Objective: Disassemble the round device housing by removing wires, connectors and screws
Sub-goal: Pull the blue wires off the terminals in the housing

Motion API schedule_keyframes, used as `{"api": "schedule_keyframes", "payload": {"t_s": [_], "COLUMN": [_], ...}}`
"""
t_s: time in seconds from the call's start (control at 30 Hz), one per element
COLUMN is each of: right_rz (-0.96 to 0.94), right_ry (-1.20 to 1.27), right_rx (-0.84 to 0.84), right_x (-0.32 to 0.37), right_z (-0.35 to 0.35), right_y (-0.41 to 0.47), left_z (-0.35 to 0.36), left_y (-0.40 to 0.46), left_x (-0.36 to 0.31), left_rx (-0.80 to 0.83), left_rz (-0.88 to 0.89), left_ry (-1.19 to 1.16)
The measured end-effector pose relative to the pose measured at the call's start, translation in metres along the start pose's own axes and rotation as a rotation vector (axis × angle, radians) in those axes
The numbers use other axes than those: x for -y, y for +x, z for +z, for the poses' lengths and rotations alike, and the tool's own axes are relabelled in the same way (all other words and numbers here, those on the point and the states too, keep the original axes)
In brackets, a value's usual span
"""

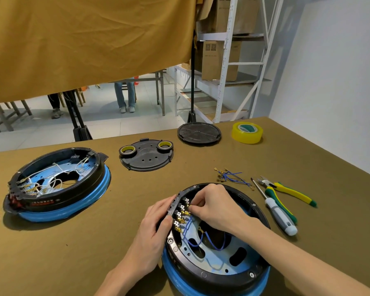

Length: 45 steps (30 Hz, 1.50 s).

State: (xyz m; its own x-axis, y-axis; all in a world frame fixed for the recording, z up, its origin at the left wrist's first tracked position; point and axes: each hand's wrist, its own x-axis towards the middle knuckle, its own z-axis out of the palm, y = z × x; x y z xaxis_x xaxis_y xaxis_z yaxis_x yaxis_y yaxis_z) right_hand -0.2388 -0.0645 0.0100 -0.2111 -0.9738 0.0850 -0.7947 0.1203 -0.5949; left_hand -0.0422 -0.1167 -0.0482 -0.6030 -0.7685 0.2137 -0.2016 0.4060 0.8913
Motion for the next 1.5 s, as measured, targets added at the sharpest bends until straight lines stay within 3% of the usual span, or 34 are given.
{"api": "schedule_keyframes", "payload": {"t_s": [0.17,0.4,0.6,0.93,1.0,1.13,1.2,1.3,1.4,1.5], "right_rz": [-0.036,-0.055,-0.139,-0.162,-0.147,-0.001,0.094,0.135,0.127,0.120], "right_ry": [0.015,0.346,0.495,0.573,0.484,-0.140,-0.296,-0.219,-0.155,-0.124], "right_rx": [0.032,0.040,0.064,0.102,0.055,-0.259,-0.258,-0.233,-0.268,-0.275], "right_x": [0.004,0.007,0.019,0.021,0.011,-0.023,-0.037,-0.050,-0.053,-0.053], "right_z": [-0.001,-0.028,-0.043,-0.046,-0.050,-0.055,-0.052,-0.043,-0.040,-0.040], "right_y": [-0.005,0.001,0.017,0.022,0.015,-0.007,-0.019,-0.028,-0.028,-0.023], "left_z": [0.001,-0.001,-0.010,-0.019,-0.019,-0.015,-0.013,-0.015,-0.017,-0.012], "left_y": [-0.001,-0.001,0.000,0.019,0.023,0.029,0.032,0.039,0.039,0.028], "left_x": [0.001,-0.007,-0.033,-0.055,-0.053,-0.046,-0.042,-0.038,-0.040,-0.054], "left_rx": [-0.005,-0.013,-0.177,-0.085,-0.126,-0.220,-0.263,-0.307,-0.253,-0.267], "left_rz": [0.000,-0.014,0.069,-0.014,0.004,-0.020,-0.023,-0.061,-0.118,-0.011], "left_ry": [-0.001,-0.027,-0.069,-0.078,-0.047,-0.065,-0.054,-0.002,0.093,0.491]}}
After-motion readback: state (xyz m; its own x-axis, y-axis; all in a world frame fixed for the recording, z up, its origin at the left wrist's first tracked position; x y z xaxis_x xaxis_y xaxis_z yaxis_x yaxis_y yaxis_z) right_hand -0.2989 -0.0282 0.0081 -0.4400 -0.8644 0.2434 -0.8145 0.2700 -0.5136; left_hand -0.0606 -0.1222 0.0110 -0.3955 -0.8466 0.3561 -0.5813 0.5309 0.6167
